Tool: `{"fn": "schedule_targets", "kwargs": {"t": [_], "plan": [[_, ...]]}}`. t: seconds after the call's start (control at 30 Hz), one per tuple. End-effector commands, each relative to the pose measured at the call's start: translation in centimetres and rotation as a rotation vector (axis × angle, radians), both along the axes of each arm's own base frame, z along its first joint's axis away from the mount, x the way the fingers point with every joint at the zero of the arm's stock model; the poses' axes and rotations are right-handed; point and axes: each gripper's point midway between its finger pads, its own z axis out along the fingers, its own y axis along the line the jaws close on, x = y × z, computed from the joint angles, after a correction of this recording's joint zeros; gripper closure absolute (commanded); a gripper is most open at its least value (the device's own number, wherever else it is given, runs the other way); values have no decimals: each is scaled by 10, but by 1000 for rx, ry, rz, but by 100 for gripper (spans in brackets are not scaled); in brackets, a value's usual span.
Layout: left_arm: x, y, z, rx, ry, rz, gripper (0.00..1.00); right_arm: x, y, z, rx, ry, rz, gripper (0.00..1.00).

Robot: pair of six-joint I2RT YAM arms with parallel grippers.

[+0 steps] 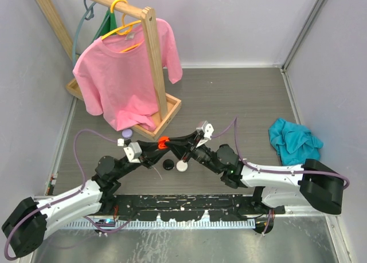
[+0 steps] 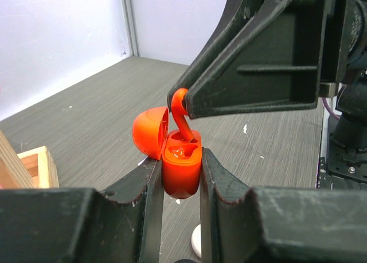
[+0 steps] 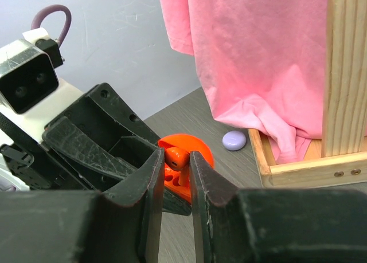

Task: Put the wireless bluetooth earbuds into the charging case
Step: Place the earbud in the charging case.

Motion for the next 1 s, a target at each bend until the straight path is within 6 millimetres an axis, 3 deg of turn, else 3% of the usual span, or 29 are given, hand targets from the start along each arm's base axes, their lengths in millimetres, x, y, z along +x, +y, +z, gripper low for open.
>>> {"fn": "schedule_targets", "kwargs": {"t": [0.0, 0.47, 0.77, 0.97], "plan": [[-5, 6, 32, -98, -75, 2, 100, -8, 1, 15, 75, -25, 36, 84], [1, 11, 32, -109, -55, 49, 100, -23, 5, 19, 107, -41, 118, 83], [-3, 14, 36, -127, -67, 40, 100, -19, 3, 2, 64, -27, 92, 72], [-6, 13, 36, -127, -71, 26, 100, -15, -1, 1, 40, -29, 65, 66]]}}
